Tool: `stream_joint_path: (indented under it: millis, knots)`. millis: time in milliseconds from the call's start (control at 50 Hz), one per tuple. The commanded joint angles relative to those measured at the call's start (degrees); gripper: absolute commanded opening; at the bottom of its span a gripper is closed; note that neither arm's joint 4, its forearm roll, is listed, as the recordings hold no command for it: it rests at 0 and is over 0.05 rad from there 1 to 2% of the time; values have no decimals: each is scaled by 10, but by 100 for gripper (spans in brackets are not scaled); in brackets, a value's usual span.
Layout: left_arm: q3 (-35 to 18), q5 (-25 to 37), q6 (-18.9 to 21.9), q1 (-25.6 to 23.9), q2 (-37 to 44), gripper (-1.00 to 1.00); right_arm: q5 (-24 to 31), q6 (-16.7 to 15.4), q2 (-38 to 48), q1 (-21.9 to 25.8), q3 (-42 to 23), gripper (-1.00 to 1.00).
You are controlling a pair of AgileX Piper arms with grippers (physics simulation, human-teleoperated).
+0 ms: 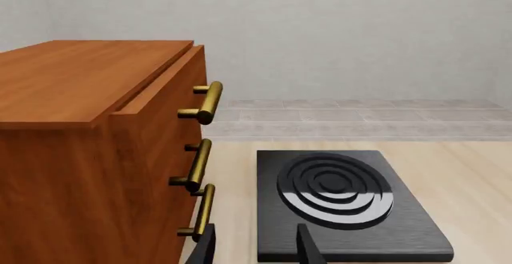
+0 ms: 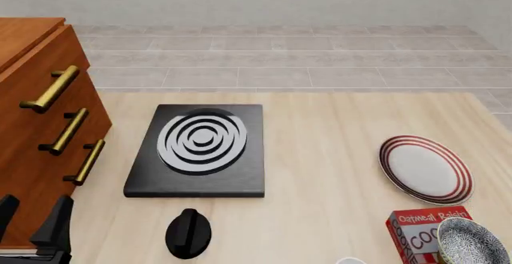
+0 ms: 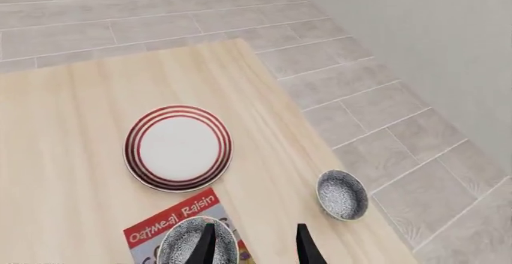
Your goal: Pick the akita bowl on the cookies box and place it on the plate.
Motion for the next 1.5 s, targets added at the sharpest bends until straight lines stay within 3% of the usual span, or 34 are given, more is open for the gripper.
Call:
stream_joint_path:
  millis: [20,740,1500]
  knots:
    - [0,0,0,0,0,100,-22,-2,2,-12,45,100]
    - [0,0,0,0,0,100,-94,-1,15,-4,167,100]
    - [0,0,0,0,0,100,-158,-1,46,7,231,100]
